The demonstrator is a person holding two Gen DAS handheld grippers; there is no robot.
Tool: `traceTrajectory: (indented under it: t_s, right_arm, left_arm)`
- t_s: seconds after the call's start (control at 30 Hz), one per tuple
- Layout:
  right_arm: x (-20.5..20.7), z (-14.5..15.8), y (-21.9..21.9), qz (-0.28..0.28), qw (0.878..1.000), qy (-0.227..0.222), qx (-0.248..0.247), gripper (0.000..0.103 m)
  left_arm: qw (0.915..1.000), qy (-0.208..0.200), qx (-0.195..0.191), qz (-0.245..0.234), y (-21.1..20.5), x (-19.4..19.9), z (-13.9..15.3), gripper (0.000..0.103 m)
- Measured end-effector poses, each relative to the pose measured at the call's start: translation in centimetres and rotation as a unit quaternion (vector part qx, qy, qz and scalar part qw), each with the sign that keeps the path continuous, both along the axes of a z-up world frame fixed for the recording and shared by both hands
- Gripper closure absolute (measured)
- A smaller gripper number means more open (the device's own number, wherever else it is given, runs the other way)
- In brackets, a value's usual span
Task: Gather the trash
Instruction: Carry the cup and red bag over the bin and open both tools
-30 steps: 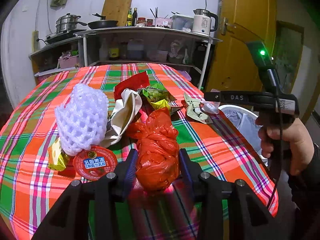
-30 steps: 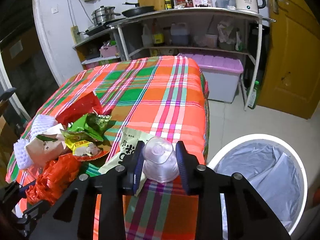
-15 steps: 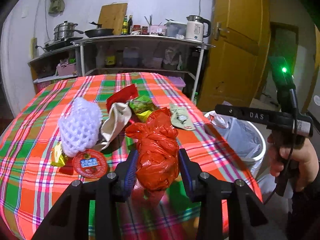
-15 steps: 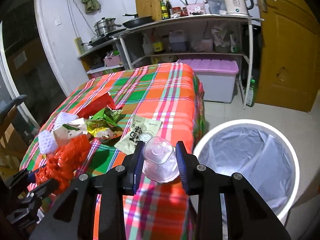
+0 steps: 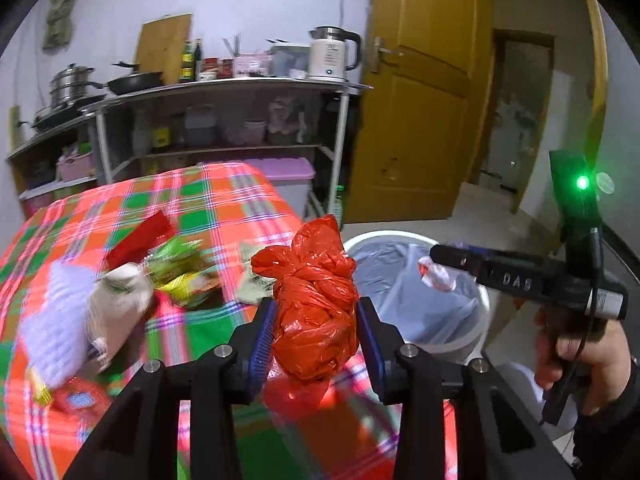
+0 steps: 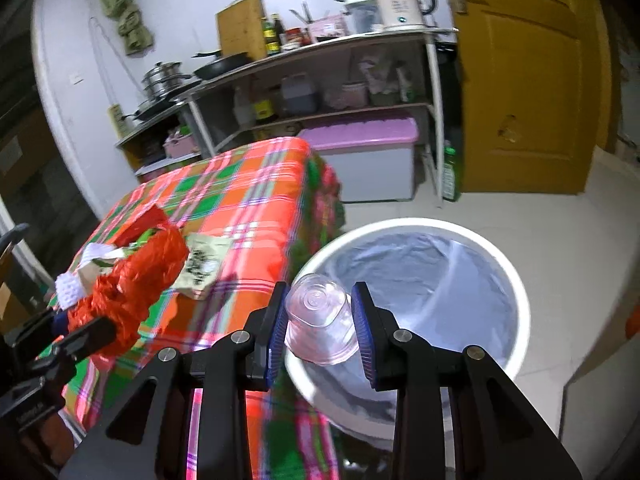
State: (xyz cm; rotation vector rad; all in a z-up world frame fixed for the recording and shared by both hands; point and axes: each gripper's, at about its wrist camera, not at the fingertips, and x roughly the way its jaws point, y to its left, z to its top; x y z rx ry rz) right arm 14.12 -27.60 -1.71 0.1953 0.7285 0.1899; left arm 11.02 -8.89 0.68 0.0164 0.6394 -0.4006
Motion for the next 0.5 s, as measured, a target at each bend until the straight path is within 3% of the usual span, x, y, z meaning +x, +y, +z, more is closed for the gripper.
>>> traceTrajectory:
  t_s: [0.5]
  right_arm:
    - [1.0, -3.6, -5.4, -0.055, 0.998, 0.044, 0.002, 0.070]
  left_arm:
    - [0.9964, 0.038, -0.020, -0.073, -7.8, 5.6, -2.1, 0.062]
